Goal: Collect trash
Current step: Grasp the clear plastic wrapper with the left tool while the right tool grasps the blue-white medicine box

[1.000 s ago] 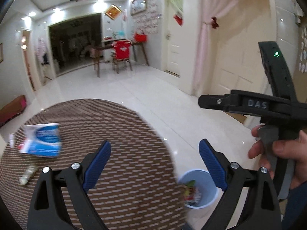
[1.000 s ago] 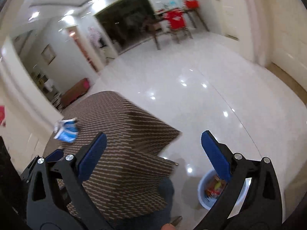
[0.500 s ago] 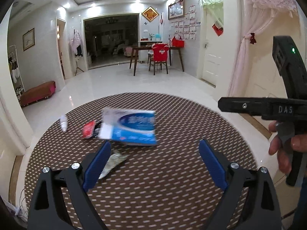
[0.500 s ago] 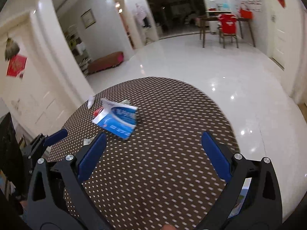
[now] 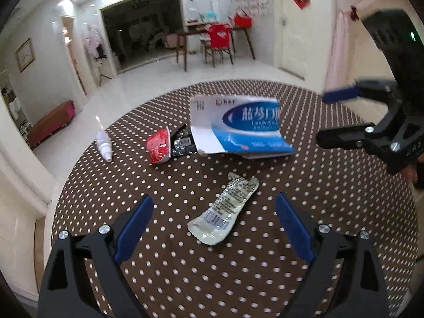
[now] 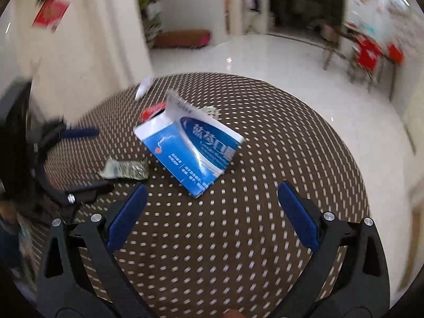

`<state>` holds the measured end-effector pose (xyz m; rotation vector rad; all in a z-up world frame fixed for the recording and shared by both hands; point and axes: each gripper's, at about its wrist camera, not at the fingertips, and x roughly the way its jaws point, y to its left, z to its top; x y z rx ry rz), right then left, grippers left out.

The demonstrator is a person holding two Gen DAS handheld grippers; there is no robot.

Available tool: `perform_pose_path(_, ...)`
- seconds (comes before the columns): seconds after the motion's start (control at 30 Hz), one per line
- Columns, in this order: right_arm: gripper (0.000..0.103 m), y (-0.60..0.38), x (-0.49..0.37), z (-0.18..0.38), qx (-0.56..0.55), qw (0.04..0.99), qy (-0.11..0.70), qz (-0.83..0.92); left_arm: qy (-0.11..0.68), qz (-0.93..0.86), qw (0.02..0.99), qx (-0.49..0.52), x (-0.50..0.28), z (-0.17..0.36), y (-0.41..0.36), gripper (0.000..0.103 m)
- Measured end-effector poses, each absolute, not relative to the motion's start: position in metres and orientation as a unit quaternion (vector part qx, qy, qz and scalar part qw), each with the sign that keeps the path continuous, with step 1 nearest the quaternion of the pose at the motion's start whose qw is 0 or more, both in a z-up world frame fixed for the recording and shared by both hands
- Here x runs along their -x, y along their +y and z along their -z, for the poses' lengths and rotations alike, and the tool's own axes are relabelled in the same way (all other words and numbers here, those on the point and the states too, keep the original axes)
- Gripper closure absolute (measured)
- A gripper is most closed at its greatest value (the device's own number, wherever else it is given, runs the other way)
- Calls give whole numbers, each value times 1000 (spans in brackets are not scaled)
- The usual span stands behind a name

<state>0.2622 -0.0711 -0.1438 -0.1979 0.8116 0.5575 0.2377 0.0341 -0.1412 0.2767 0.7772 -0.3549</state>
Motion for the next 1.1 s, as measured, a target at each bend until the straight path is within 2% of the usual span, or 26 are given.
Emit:
perform_pose_path(0.13, 6, -49, -278, 145, 182, 857, 379, -299, 394, 195, 883, -166, -250, 149, 26, 12)
perform_pose_path(0.2, 6, -36, -286, 148, 227, 838, 378, -321, 400, 203, 876, -175, -255, 153, 23, 17)
perform_pose_path(0.23, 6, -32, -289, 149, 245, 831, 378, -327, 406, 208, 872, -177, -257, 155, 21, 29)
perform_pose_path(0.27, 6, -26, -293, 151, 260, 823, 380, -333, 413, 214, 867, -177, -259, 158, 20, 35)
perform_pose_path(0.4, 6, -6, -309, 169, 312, 782, 401, -360, 422, 244, 860, -151, -263, 158, 22, 52)
perform_pose_path(0.47, 6, -1, -314, 176, 327, 776, 403, -359, 422, 254, 857, -149, -262, 158, 21, 69)
perform_pose_path(0.53, 7, 1, -322, 180, 310, 773, 413, -369, 420, 254, 858, -150, -261, 158, 19, 78)
perform_pose_path(0.57, 11, 1, -326, 180, 299, 774, 417, -373, 420, 253, 859, -149, -262, 158, 19, 82)
perform_pose_path(0.73, 17, -12, -329, 176, 237, 788, 424, -377, 415, 242, 866, -136, -256, 158, 21, 90)
perform_pose_path(1.1, 26, -64, -290, 154, 163, 827, 407, -351, 396, 231, 885, -82, -236, 154, 31, 92)
